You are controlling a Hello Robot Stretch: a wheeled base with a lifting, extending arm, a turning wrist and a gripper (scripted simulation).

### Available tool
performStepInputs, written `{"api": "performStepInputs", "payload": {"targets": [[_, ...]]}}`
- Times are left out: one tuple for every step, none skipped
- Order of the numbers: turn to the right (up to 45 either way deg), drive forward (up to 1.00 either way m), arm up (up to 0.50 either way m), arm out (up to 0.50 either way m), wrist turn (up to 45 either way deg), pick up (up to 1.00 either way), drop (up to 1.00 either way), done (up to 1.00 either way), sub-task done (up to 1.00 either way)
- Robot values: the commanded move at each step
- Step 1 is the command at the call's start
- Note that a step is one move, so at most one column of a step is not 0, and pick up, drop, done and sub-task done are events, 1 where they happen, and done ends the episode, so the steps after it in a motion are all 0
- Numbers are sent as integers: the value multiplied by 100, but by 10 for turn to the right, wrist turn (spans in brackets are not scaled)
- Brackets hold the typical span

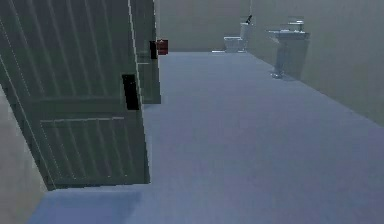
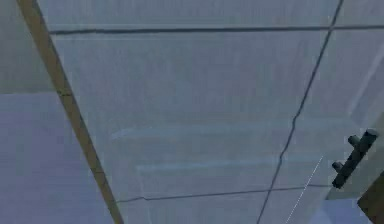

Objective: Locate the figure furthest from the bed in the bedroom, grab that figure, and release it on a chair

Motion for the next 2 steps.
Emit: {"api": "performStepInputs", "payload": {"targets": [[0,100,0,0,0,0,0,0,0],[-30,0,0,0,0,0,0,0,0]]}}
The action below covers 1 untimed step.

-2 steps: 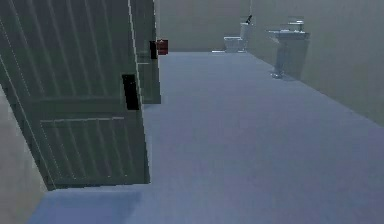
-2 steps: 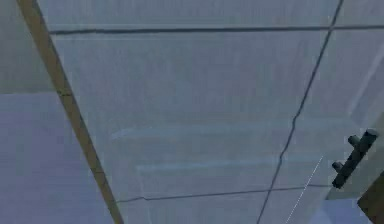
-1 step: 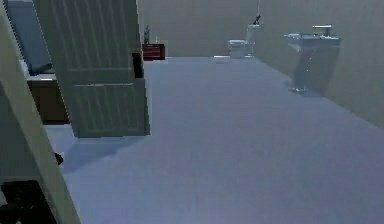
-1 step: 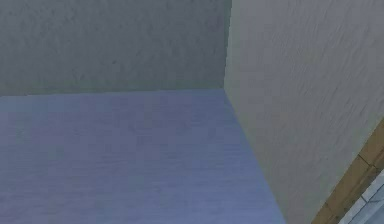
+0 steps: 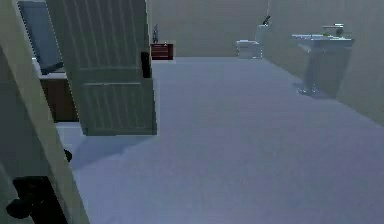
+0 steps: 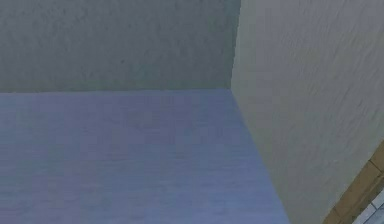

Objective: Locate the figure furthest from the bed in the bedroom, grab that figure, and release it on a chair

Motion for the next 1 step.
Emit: {"api": "performStepInputs", "payload": {"targets": [[450,0,0,0,0,0,0,0,0]]}}
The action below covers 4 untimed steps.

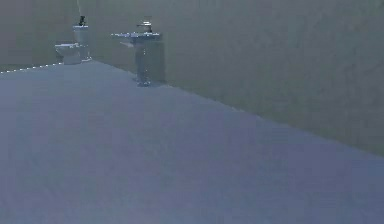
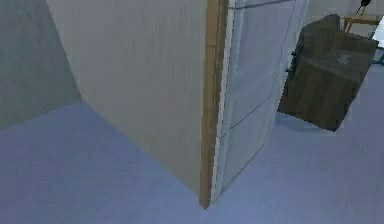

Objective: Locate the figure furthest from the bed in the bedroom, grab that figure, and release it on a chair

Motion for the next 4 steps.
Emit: {"api": "performStepInputs", "payload": {"targets": [[450,0,0,0,0,0,0,0,0],[420,0,0,0,0,0,0,0,0],[0,5,0,0,0,0,0,0,0],[-450,0,0,0,0,0,0,0,0]]}}
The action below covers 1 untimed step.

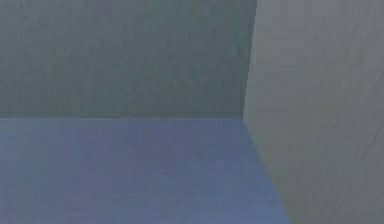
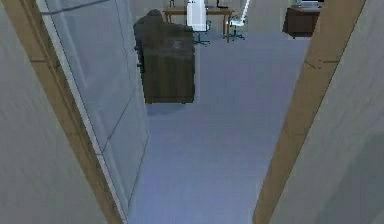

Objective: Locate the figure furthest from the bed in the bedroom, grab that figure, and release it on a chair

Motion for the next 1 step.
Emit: {"api": "performStepInputs", "payload": {"targets": [[-450,0,0,0,0,0,0,0,0]]}}
